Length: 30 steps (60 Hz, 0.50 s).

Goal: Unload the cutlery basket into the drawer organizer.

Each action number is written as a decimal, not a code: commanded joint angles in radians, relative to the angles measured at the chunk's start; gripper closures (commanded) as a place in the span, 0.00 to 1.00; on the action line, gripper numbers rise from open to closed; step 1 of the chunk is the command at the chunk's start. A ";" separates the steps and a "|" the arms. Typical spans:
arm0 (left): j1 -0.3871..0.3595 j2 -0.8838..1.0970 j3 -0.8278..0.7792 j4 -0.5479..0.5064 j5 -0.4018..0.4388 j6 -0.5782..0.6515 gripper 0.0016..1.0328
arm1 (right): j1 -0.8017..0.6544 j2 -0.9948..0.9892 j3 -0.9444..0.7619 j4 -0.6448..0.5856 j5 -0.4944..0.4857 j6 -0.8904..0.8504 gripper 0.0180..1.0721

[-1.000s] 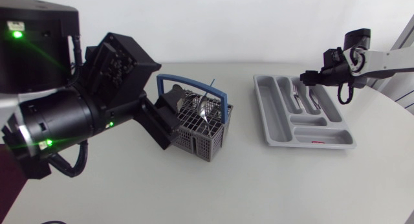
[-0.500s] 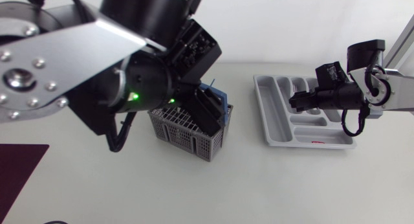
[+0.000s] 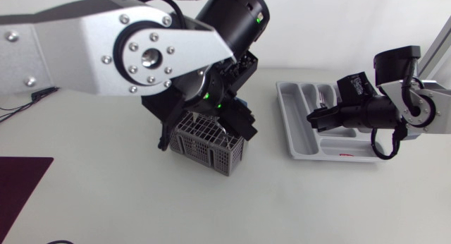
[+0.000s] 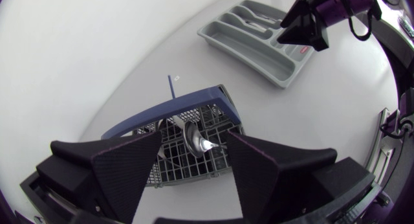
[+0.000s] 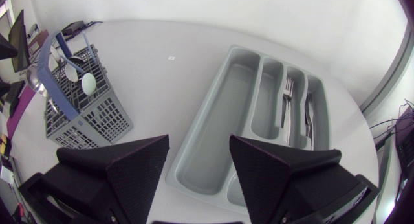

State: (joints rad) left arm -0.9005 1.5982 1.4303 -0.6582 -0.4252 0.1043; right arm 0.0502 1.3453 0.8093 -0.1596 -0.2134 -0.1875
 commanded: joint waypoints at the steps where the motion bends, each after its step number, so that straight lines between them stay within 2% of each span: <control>1: 0.028 0.042 0.056 -0.035 -0.006 -0.045 0.19 | 0.011 -0.023 -0.025 -0.020 -0.004 -0.010 0.35; 26: 0.071 0.117 0.122 -0.112 0.032 -0.081 0.26 | 0.046 -0.049 -0.059 -0.034 -0.004 -0.006 0.35; 30: 0.081 0.134 0.130 -0.123 0.049 -0.091 0.27 | 0.060 -0.055 -0.065 -0.037 -0.004 -0.004 0.32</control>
State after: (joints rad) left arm -0.8318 1.6978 1.5242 -0.7609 -0.3901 0.0467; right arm 0.0940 1.3075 0.7753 -0.1837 -0.2134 -0.1875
